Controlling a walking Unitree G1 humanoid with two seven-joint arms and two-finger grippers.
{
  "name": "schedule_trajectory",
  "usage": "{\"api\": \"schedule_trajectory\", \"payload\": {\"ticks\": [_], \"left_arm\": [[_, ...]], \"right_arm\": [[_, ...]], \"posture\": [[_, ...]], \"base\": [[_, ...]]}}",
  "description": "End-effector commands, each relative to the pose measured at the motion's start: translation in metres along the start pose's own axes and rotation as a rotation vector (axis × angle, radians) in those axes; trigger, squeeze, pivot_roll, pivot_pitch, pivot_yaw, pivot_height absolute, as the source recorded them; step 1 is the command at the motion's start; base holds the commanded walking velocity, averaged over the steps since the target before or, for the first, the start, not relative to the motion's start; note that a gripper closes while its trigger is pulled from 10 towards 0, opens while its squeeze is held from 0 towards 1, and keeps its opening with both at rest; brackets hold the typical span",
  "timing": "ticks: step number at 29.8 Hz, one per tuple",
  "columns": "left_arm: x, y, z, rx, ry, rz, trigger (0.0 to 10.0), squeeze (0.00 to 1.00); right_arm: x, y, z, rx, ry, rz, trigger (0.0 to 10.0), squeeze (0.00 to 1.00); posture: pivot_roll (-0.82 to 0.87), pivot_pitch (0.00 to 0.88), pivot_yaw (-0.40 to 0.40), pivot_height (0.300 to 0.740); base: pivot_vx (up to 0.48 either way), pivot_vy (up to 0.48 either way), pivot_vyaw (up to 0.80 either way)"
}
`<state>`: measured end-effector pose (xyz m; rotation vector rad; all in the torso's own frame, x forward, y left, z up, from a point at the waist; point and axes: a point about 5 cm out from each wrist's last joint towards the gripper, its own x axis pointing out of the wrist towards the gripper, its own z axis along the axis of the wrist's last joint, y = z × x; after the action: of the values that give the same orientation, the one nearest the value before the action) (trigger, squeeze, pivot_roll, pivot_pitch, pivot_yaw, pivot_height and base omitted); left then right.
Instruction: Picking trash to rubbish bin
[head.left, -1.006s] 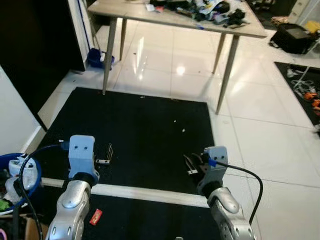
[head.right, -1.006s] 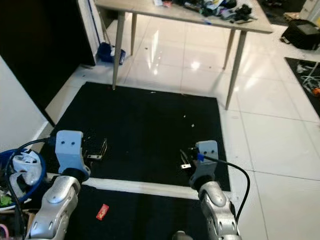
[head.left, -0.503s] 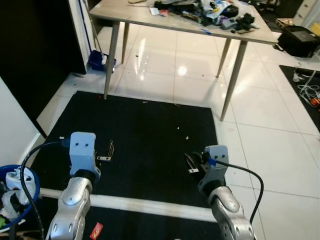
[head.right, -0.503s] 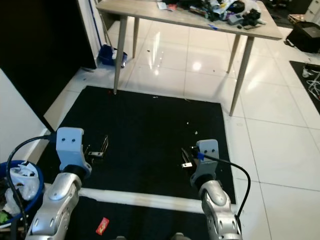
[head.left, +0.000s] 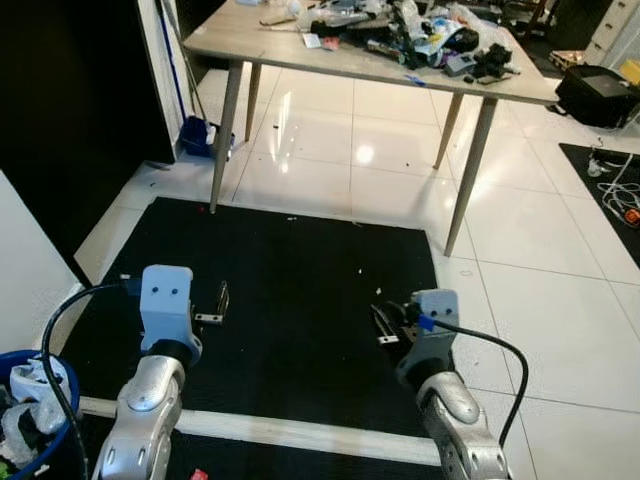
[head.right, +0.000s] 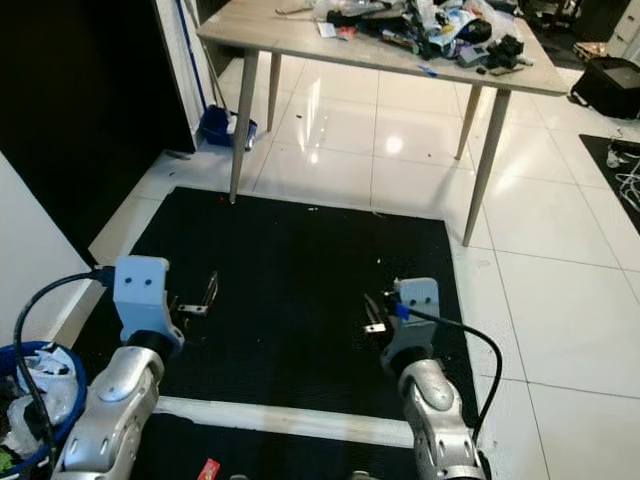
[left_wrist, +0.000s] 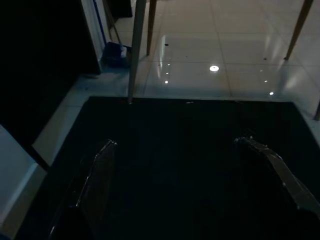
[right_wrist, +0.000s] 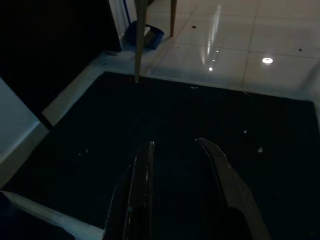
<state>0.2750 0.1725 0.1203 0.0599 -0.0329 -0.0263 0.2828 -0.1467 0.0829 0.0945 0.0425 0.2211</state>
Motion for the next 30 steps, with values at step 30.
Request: {"api": "schedule_trajectory", "payload": {"ticks": [30], "left_arm": [[-0.0002,-0.0026,-0.0048,0.012,0.008,-0.021,10.0,0.00]], "right_arm": [[-0.0008,-0.0073,-0.0027,0.054,0.018,-0.034,10.0,0.00]], "posture": [[0.01,0.107,-0.034,0.740]], "base": [[0.280,0.000,-0.04]]}}
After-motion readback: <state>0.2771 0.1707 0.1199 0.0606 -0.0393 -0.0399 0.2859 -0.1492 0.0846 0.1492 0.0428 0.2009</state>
